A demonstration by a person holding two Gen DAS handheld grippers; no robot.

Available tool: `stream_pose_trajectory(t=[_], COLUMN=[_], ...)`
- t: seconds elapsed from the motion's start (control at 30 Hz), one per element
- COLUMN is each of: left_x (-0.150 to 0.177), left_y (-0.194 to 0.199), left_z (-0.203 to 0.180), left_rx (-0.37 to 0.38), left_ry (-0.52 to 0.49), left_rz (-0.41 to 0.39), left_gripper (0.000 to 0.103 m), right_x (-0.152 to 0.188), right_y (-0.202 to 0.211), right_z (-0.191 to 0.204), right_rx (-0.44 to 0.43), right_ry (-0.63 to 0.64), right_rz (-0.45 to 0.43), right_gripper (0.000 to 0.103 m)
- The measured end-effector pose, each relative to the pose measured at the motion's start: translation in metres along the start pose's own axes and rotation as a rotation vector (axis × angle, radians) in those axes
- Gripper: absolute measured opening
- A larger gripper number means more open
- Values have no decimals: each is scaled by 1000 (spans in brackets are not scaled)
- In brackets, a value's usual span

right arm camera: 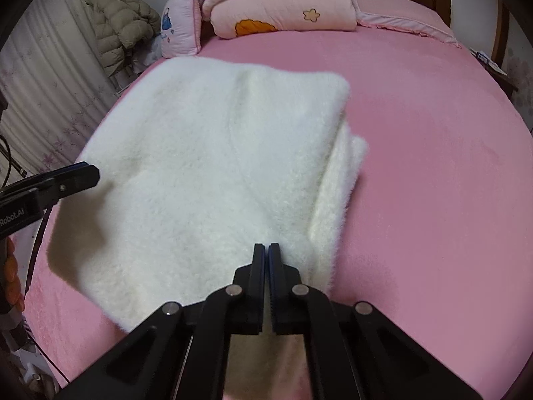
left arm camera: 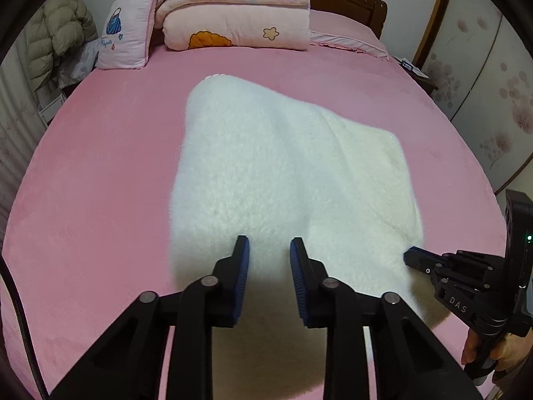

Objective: Fold large clothes
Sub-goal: 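Carry the cardigan with both grippers onto the stack of folded clothes, then open both grippers and pull them back from the stack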

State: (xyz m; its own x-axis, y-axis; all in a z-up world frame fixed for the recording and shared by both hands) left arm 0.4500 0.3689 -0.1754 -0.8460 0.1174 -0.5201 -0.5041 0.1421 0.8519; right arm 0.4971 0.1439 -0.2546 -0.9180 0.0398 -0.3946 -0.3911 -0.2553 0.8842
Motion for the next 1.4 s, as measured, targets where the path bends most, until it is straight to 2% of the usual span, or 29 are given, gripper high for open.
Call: stream_pose_trajectory(t=[0.17, 0.2, 0.23, 0.3, 0.33, 0.57, 0.8, 0.87, 0.9, 1.03, 1.23, 1.4], left_x=[0, 1, 2, 5, 5, 23, 51, 60, 65, 90, 126, 159], left_y=[4, 8, 12, 26, 30, 99, 181, 203, 213, 257, 315, 353], left_z=[-4, -8, -12, -21, -26, -78, -130, -144, -151, -189, -250, -298], left_rx=[-25, -28, -23, -27, -24, 25, -8, -1, 1, 17, -24, -109], left_ry=[8, 10, 12, 19, 19, 32, 49, 70, 83, 134, 130, 94], left_rz=[16, 23, 25, 20, 15, -16, -35, -34, -31, -23, -42, -77], left_gripper=[24, 31, 45, 66, 69, 79, 84, 90, 94, 97, 98, 98], right_x=[-2, -1, 2, 6, 9, 34, 70, 83, 90, 123, 173, 203], right_y=[16, 18, 25, 40, 51, 135, 226, 254, 267, 320, 387, 424], right_z=[3, 3, 3, 4, 3, 4, 1, -3, -5, -21, -53, -79], right_rx=[1, 1, 3, 6, 2, -28, -73, -88, -92, -100, -93, -75], right_ry=[-19, -21, -25, -25, -27, -49, -68, -58, -52, -21, -11, -33], right_rz=[18, 23, 31, 27, 21, -29, -42, -48, -48, -55, -53, -64], right_gripper=[0, 1, 5, 5, 5, 5, 8, 10, 14, 35, 35, 36])
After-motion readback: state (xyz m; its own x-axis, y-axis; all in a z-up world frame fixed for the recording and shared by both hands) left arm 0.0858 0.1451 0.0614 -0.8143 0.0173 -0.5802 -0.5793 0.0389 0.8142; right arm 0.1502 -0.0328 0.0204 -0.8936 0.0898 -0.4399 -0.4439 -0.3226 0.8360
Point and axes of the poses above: each gripper's, at about its wrist camera, not at the fingertips, and y roughly against the way its jaws point, z to its left, x to its underside, the point moved 8 cm from there along -y, roughly the way its jaws point, and after that the axes turned 6 degrees about -y, right-handed, at the moved point
